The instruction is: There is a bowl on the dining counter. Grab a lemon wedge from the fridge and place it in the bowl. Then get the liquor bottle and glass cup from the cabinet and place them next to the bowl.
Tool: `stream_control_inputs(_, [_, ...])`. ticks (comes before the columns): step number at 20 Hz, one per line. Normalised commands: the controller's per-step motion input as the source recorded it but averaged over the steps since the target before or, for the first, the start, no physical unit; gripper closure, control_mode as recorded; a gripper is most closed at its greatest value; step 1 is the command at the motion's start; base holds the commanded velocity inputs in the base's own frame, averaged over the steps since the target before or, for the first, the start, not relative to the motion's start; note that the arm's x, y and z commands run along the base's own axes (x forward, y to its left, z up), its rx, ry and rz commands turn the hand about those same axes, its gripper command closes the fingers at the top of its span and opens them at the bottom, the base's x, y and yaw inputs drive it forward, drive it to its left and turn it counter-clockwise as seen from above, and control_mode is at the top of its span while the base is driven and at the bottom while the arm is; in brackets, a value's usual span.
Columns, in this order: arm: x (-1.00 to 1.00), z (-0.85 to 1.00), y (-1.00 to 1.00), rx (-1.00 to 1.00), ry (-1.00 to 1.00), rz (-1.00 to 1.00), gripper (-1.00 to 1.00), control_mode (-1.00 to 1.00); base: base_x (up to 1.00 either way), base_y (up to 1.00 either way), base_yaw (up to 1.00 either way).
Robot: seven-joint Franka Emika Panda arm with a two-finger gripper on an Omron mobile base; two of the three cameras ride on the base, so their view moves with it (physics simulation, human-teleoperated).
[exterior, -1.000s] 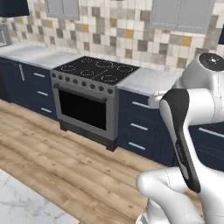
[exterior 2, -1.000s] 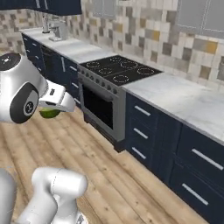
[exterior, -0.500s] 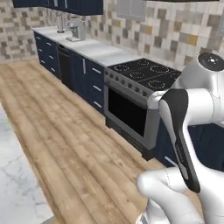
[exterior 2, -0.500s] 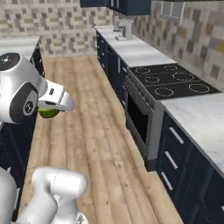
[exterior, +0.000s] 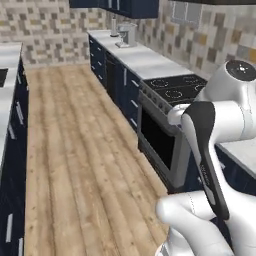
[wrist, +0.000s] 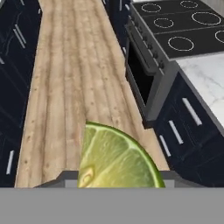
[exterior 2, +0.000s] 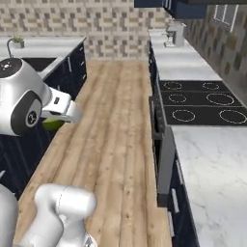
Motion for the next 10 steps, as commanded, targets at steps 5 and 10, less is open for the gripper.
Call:
stream_control_inputs(5, [0.0, 0.0, 0.0, 0.0, 0.0, 0.0, 1.0, 1.0, 0.46, -0.38, 0.66])
stream_control_inputs(10, [0.0, 0.0, 0.0, 0.0, 0.0, 0.0, 1.0, 1.0, 0.52, -0.13, 0.79])
